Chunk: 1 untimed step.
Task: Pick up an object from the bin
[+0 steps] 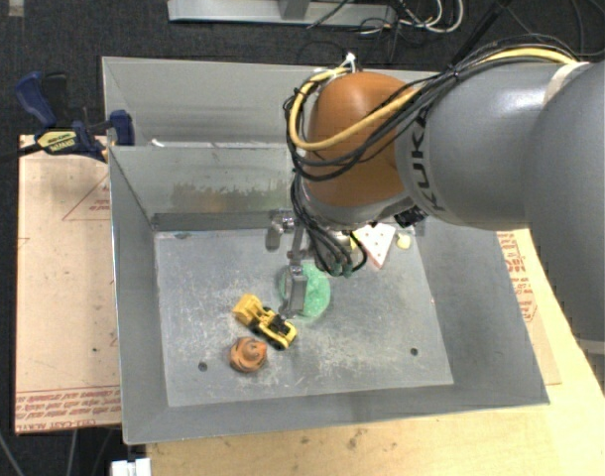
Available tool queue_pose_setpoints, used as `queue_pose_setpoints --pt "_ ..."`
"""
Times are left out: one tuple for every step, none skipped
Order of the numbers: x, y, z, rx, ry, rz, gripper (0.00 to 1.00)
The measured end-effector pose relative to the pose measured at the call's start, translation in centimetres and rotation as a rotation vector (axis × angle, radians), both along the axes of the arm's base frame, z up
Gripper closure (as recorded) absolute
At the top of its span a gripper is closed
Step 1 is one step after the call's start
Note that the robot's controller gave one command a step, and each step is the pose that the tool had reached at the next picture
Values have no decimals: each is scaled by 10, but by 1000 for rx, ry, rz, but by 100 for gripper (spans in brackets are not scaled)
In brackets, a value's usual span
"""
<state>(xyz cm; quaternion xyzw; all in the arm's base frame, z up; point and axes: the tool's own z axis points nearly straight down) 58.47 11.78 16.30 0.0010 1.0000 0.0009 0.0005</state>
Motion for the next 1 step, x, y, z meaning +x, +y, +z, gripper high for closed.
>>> queue_pose_setpoints --pt "0 0 0 0 0 0 0"
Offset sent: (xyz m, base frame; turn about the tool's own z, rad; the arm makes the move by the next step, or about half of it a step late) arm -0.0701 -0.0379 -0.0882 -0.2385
